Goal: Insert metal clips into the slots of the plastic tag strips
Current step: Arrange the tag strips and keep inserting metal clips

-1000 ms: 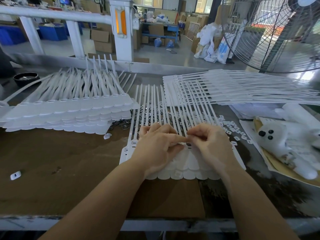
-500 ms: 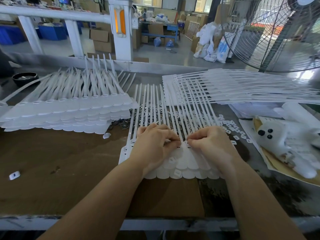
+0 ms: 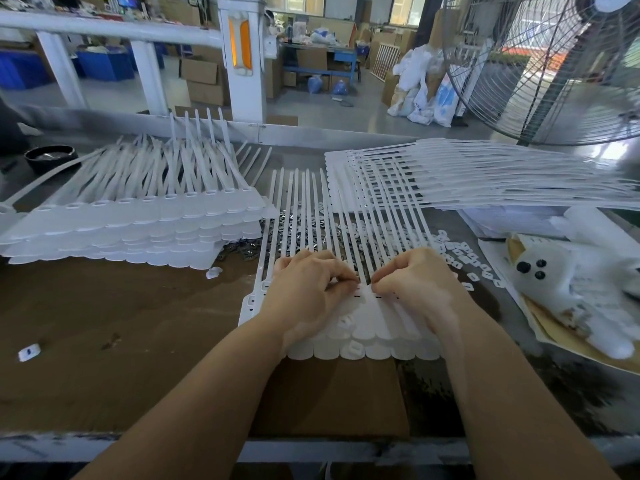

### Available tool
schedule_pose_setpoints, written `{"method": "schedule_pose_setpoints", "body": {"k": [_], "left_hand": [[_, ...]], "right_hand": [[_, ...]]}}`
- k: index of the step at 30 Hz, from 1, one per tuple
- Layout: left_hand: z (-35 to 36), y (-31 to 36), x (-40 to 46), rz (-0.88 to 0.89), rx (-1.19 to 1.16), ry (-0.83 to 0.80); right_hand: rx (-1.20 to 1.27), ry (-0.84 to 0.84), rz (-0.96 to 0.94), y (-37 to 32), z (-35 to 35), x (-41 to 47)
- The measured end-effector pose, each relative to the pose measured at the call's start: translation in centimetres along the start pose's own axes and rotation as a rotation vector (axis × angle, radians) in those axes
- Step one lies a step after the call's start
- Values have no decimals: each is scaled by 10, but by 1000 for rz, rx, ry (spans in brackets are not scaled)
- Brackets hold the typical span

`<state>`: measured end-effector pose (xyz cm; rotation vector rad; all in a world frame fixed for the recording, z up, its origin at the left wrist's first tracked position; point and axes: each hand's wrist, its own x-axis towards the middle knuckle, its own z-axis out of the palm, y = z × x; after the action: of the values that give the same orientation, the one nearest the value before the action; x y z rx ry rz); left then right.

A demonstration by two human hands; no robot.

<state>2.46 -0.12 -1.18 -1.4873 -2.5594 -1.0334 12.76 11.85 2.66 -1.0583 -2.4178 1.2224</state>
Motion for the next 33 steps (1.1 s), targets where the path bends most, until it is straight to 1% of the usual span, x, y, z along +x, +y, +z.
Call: {"method": "schedule_pose_setpoints", "body": {"k": [3,7,11,14,18,21,26,33], "left_hand": [[0,0,2,-22,-22,2],[-1,1,3,-48,-40,-4],[-3,2,2,-67,-57,-16],[-5,2,2,-63,-58,-30],[-5,2,1,-56,-66,-33],[-5,2,0,-52,-75,-22],[-5,4,-1,-47,-69,-13],[-6,5,-2,-59,-80,-15]], "right_hand": [[45,15,-93,5,1,-5],[98,159,-270,14,8,-9],[136,130,-461,15,13,-14],[129,87,-533,13,17,-15],[185,90,-516,13,19,-13],[184,144,-460,15,15,-11],[65,206,-393,19,2,-6],[-2,178,-255,24,-16,-3]]}}
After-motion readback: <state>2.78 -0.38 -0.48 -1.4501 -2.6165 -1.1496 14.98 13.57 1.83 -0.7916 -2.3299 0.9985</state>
